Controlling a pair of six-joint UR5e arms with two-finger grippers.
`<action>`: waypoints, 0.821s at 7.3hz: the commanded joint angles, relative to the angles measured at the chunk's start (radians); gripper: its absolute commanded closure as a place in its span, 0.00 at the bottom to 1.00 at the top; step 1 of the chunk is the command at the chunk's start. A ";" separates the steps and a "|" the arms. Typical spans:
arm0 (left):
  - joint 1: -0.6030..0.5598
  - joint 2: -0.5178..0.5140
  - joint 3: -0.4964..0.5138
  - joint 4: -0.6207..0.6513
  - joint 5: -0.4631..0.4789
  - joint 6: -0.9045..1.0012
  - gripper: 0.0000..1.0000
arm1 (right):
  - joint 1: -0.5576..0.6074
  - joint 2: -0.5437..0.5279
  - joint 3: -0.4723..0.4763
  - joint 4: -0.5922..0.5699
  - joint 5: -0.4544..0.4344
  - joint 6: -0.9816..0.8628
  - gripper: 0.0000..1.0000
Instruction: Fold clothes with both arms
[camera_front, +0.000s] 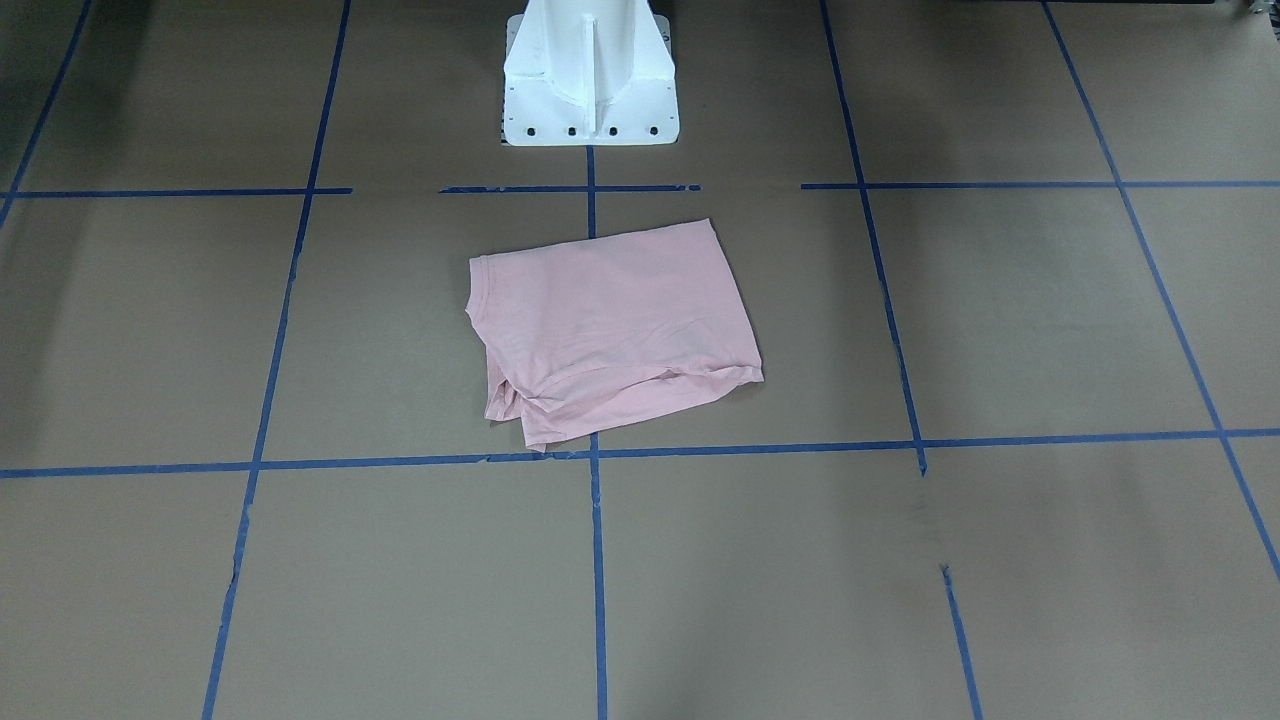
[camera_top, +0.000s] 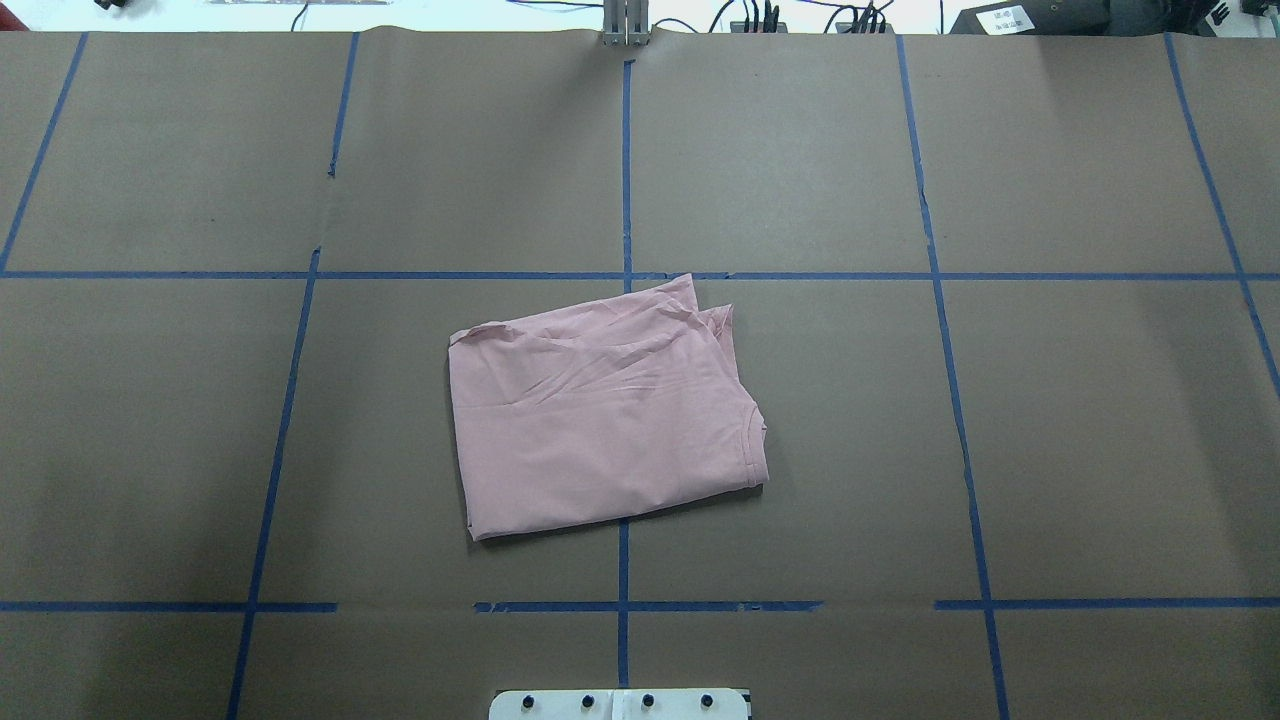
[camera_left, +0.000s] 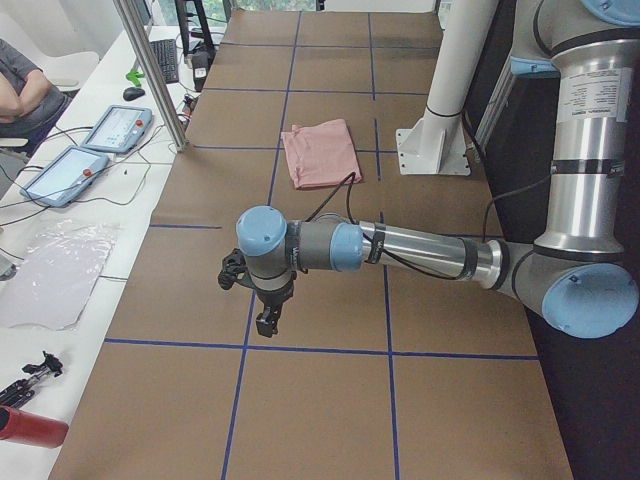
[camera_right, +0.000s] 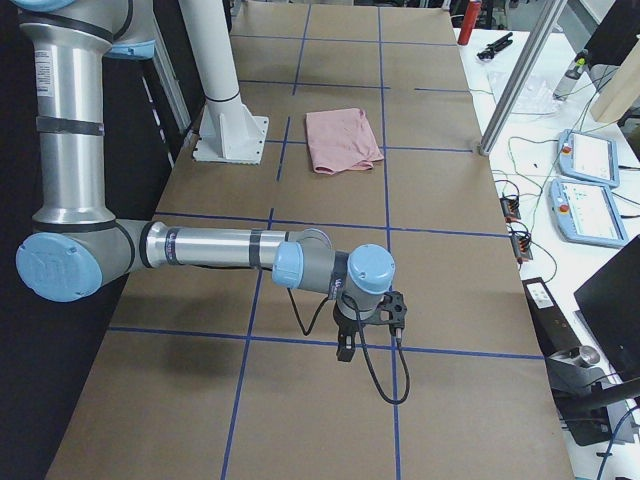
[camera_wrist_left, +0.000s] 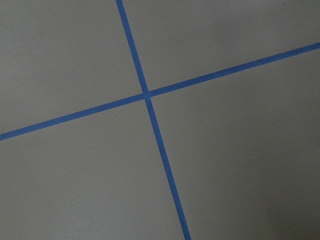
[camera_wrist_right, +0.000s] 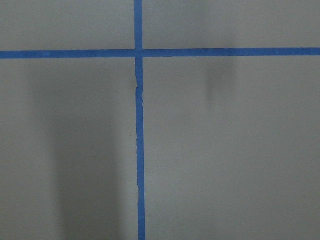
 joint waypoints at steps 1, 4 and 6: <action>-0.002 0.000 -0.004 0.000 0.045 -0.001 0.00 | 0.013 -0.025 0.008 0.055 -0.042 -0.005 0.00; 0.001 0.002 0.011 -0.009 0.057 0.002 0.00 | 0.012 -0.030 0.008 0.109 -0.059 0.005 0.00; 0.001 -0.009 -0.006 -0.013 0.146 0.000 0.00 | 0.012 -0.025 0.007 0.109 -0.062 0.004 0.00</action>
